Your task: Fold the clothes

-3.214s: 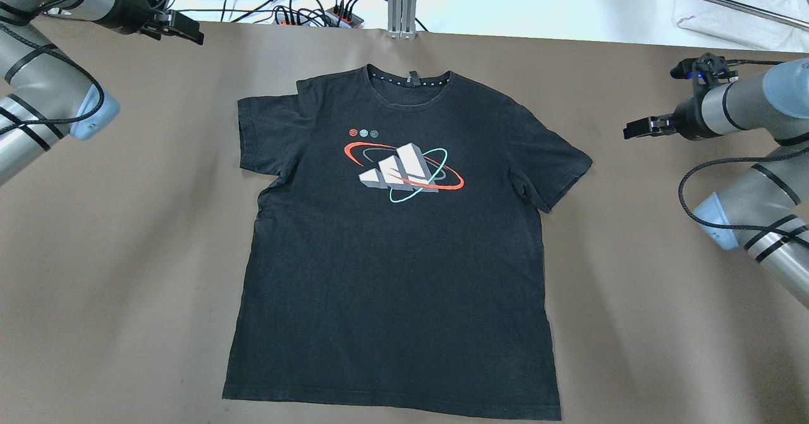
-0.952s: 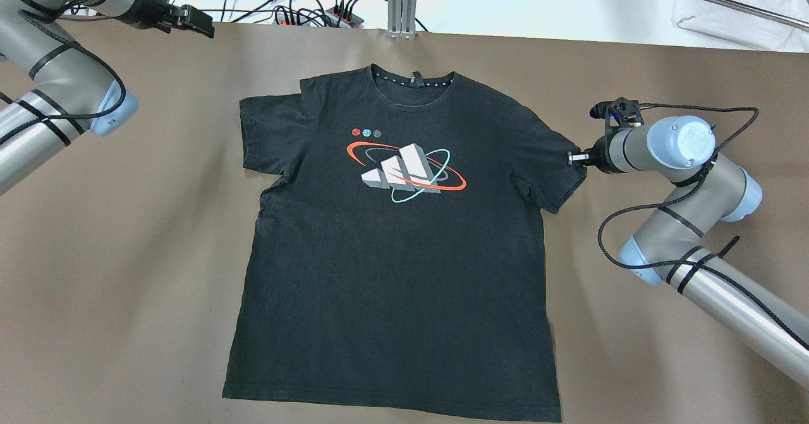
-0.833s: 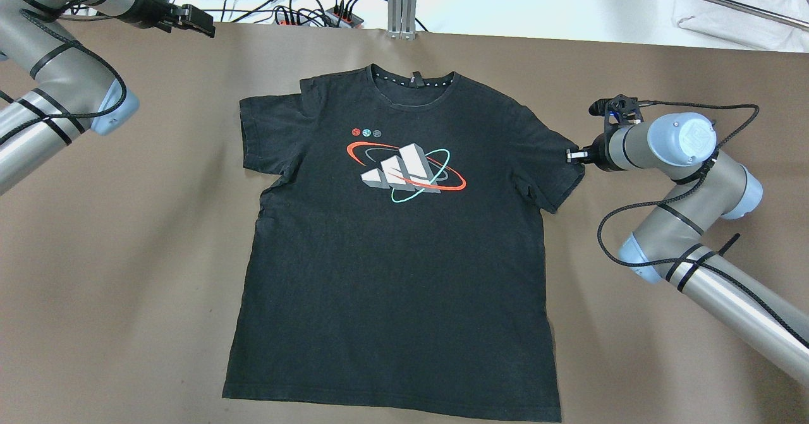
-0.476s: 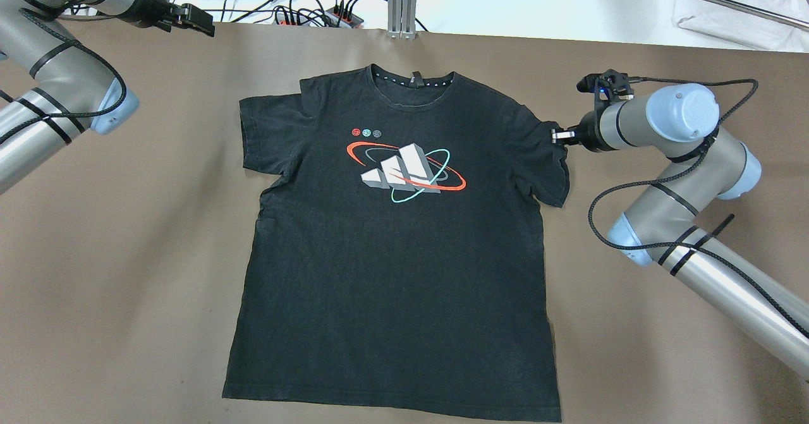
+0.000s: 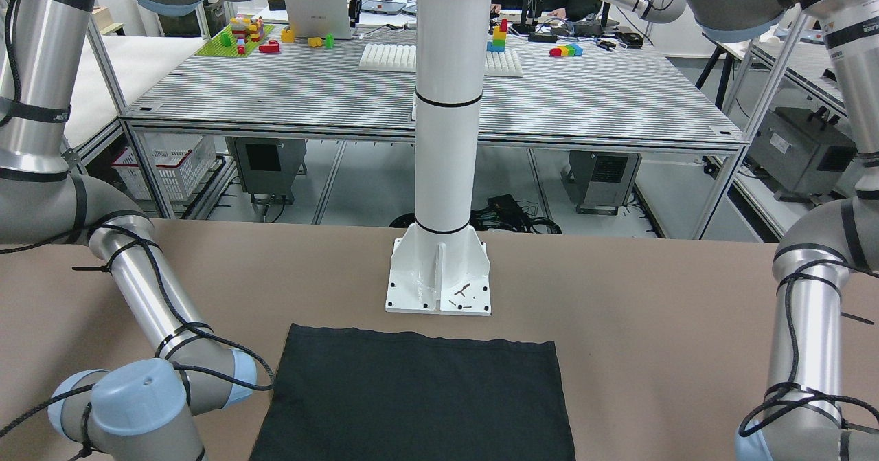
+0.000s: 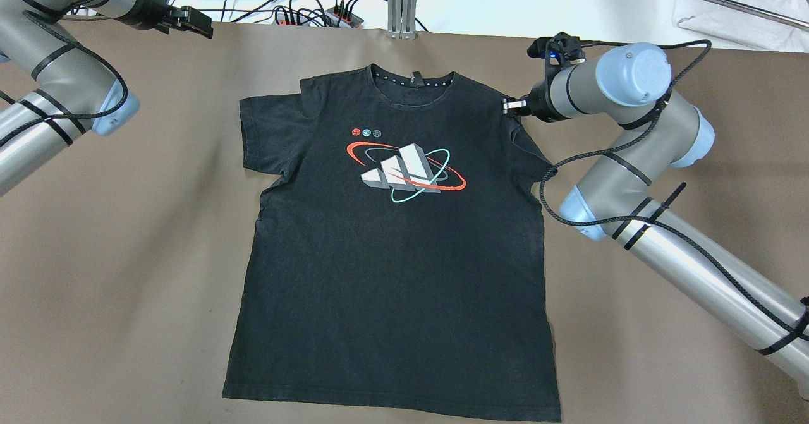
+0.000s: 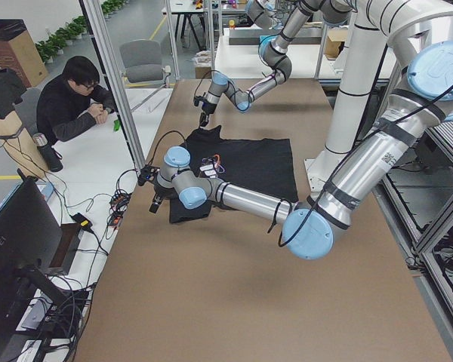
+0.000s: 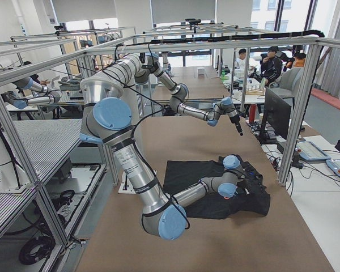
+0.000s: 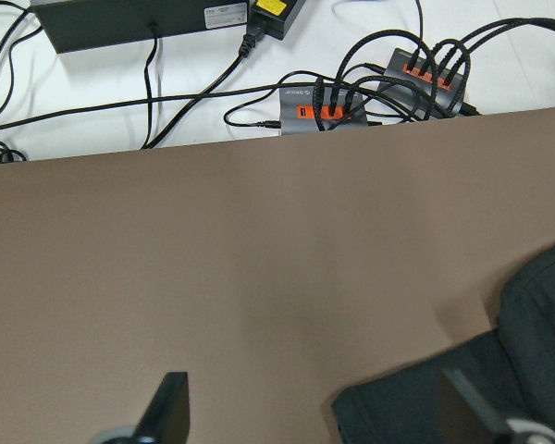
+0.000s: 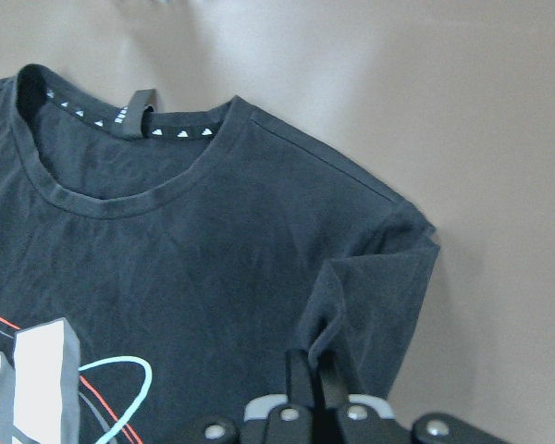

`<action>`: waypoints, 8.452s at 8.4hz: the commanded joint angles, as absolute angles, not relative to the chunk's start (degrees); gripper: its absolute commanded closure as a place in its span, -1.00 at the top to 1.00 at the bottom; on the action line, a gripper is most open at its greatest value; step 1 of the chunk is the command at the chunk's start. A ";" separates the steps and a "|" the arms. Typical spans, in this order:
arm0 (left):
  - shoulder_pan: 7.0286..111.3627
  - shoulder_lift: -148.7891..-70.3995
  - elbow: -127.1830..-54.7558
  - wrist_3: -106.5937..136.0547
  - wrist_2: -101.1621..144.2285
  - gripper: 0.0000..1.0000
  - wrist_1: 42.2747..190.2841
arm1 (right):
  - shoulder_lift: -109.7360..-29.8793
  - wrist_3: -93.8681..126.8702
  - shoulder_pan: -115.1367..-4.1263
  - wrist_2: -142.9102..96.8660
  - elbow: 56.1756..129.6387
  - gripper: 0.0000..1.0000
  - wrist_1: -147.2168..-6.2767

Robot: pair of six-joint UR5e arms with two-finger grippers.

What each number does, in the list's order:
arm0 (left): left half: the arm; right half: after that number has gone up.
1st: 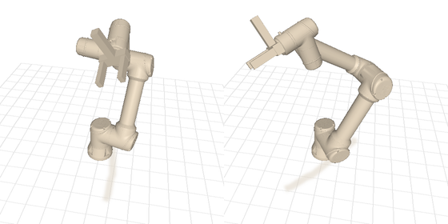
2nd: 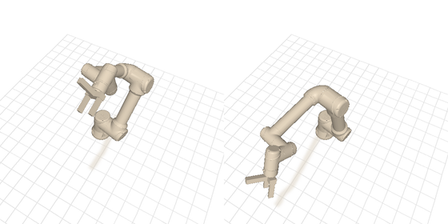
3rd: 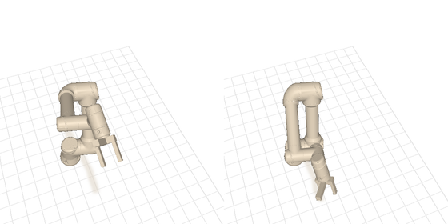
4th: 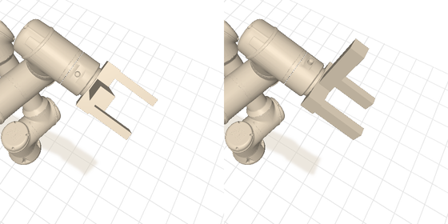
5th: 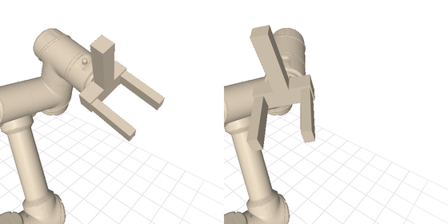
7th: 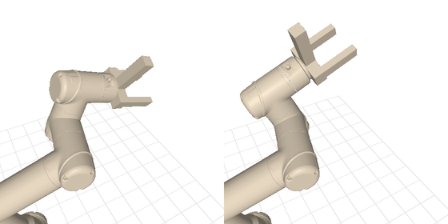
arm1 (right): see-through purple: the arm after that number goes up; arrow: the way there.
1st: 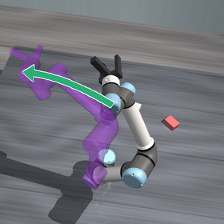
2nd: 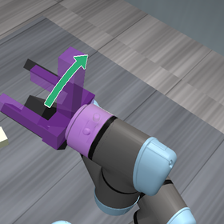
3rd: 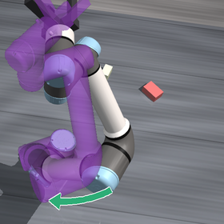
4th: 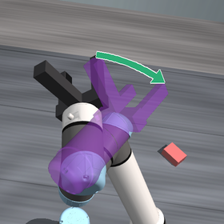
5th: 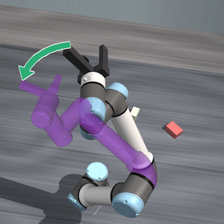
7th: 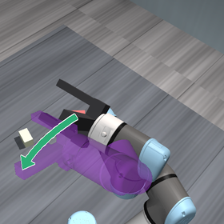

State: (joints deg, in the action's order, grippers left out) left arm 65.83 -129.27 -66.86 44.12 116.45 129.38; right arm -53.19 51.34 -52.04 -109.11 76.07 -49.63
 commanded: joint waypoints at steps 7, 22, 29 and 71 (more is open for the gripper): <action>62.76 -128.77 -66.27 44.21 113.03 0.89 135.66 | -47.81 55.87 -44.82 -96.94 71.72 0.89 -49.39; 51.07 -130.34 -51.51 45.62 99.32 0.76 149.85 | -48.16 57.92 -46.67 -99.14 71.89 0.88 -49.31; 50.80 -132.09 -51.15 48.95 99.40 -0.87 149.50 | -48.16 57.92 -46.67 -98.88 71.89 0.88 -49.39; 35.42 -107.49 -115.05 82.62 98.88 0.89 114.35 | -98.96 80.74 -27.29 -112.35 112.68 0.89 -37.88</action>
